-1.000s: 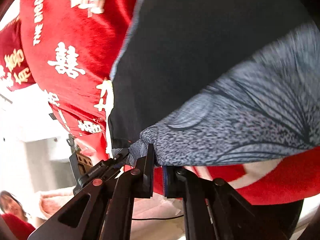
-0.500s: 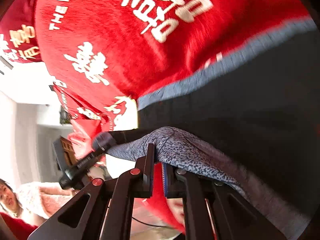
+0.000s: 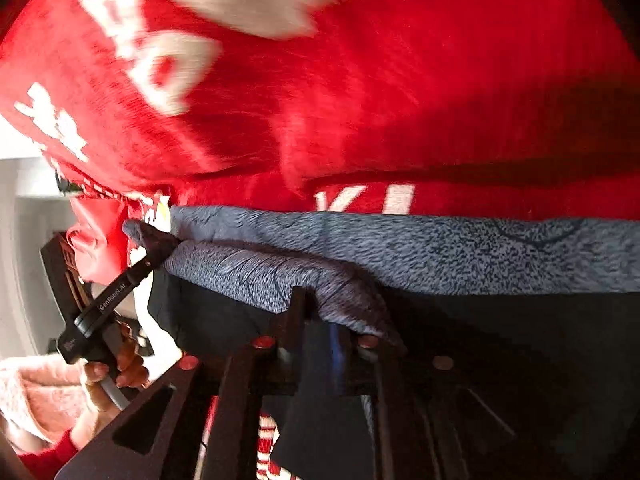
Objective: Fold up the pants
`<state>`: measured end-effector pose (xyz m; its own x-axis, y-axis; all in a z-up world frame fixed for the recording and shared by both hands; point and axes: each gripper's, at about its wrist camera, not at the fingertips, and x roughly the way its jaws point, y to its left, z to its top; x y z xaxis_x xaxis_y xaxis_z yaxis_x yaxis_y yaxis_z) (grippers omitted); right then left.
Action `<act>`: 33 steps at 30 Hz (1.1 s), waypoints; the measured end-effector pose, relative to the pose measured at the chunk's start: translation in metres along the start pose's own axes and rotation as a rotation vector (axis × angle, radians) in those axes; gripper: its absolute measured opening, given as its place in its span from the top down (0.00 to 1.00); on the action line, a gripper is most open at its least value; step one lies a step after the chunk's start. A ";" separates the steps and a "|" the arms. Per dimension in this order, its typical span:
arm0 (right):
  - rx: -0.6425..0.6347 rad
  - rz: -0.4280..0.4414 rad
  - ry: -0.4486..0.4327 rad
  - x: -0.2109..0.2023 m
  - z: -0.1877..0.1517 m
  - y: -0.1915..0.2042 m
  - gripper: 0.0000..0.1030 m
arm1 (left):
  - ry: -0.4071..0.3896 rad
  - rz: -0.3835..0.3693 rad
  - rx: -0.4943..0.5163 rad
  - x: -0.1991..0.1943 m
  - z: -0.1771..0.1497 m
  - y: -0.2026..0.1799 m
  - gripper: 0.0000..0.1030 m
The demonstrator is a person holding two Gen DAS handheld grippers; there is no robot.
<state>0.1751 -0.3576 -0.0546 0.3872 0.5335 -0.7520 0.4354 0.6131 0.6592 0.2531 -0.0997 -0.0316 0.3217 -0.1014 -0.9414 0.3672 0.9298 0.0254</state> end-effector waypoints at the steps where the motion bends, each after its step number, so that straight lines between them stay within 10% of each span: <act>1: -0.033 -0.020 -0.007 -0.008 -0.002 0.009 0.52 | -0.033 0.038 0.020 -0.014 -0.003 -0.002 0.22; 3: -0.096 -0.058 -0.040 -0.026 -0.010 0.029 0.24 | -0.054 0.052 0.046 -0.029 -0.009 -0.003 0.22; 12: -0.245 -0.338 0.006 0.000 -0.033 0.025 0.38 | 0.018 0.151 0.099 0.044 -0.019 -0.045 0.10; 19: -0.174 -0.200 -0.130 -0.070 -0.049 0.010 0.37 | 0.005 0.123 0.244 -0.003 -0.032 -0.076 0.10; 33: 0.479 -0.372 -0.312 -0.210 -0.351 -0.130 0.37 | 0.187 -0.317 0.660 -0.081 -0.205 -0.234 0.10</act>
<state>-0.2480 -0.3450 0.0161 0.3275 0.1001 -0.9395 0.8686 0.3594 0.3411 -0.0380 -0.2361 -0.0302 -0.0183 -0.2129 -0.9769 0.8828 0.4553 -0.1157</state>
